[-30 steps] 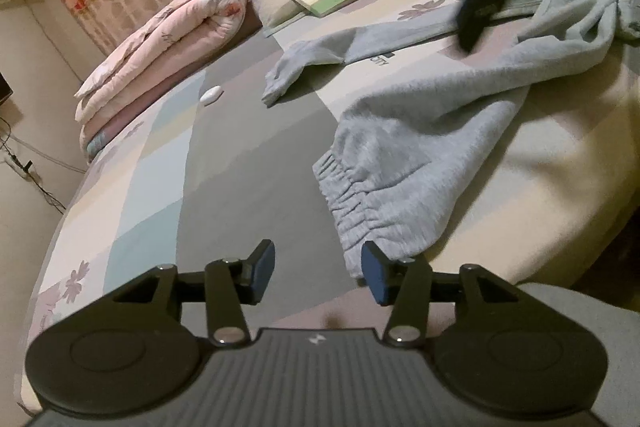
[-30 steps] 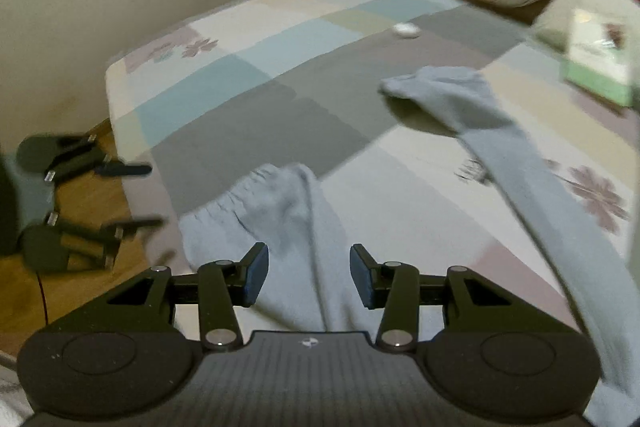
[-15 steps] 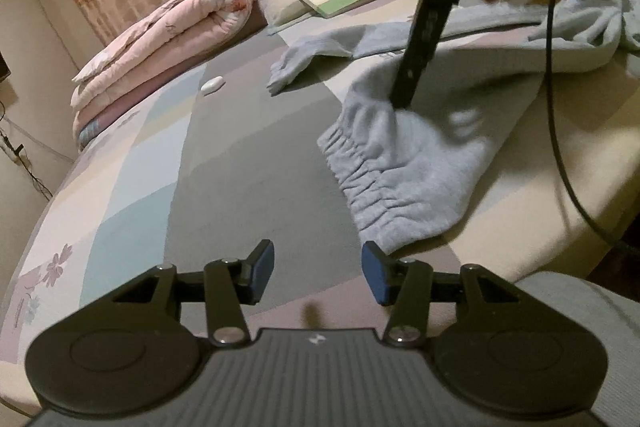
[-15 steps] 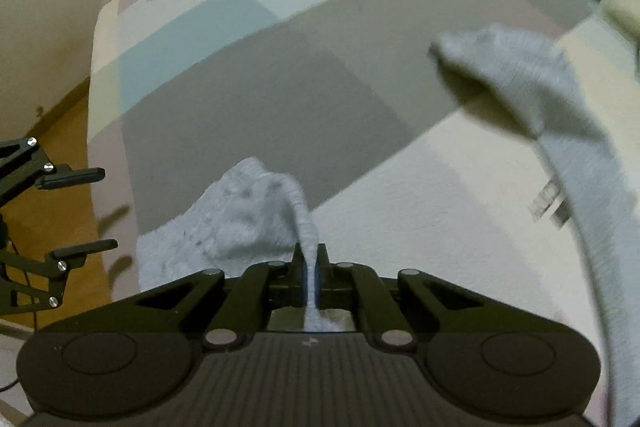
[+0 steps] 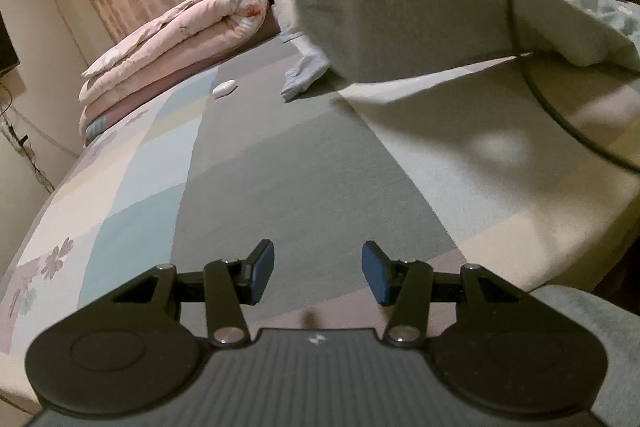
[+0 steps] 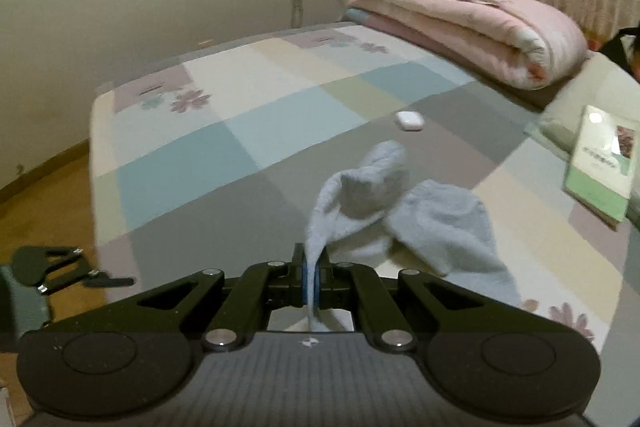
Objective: Fold clothes
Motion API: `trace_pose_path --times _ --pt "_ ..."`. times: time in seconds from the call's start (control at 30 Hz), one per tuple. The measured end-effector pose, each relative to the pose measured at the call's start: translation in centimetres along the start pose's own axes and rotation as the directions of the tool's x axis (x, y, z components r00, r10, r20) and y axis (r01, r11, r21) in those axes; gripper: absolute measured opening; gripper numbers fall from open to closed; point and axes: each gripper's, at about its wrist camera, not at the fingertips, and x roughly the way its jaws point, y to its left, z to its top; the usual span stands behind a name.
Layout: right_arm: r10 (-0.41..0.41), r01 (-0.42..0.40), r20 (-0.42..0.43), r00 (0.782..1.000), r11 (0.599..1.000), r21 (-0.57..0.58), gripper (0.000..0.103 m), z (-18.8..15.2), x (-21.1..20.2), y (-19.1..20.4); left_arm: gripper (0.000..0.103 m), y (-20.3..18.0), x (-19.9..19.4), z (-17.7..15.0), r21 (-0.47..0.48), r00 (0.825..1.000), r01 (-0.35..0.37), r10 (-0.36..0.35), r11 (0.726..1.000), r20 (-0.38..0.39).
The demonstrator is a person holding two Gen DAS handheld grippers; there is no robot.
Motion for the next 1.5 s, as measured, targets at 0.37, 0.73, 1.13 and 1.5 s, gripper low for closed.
trace_pose_path --times 0.37,0.73,1.13,1.5 --pt "0.168 -0.168 -0.235 0.957 0.986 0.021 0.017 -5.5 8.3 5.5 0.052 0.8 -0.4 -1.1 -0.037 0.999 -0.017 0.016 0.999 -0.042" --pt "0.173 -0.154 -0.174 0.969 0.981 0.118 0.059 -8.4 3.3 2.9 0.053 1.3 0.2 -0.8 -0.116 0.998 0.052 -0.057 0.992 -0.036" --pt "0.013 0.028 -0.125 0.992 0.949 0.315 0.061 -16.5 -3.1 -1.5 0.053 2.5 4.9 0.0 -0.464 0.931 0.311 -0.364 0.83 -0.028" --pt "-0.086 0.11 -0.073 0.994 0.877 0.468 0.063 -22.6 -8.7 -3.0 0.059 6.4 11.5 -0.3 -0.786 0.874 0.391 -0.46 0.478 0.155"
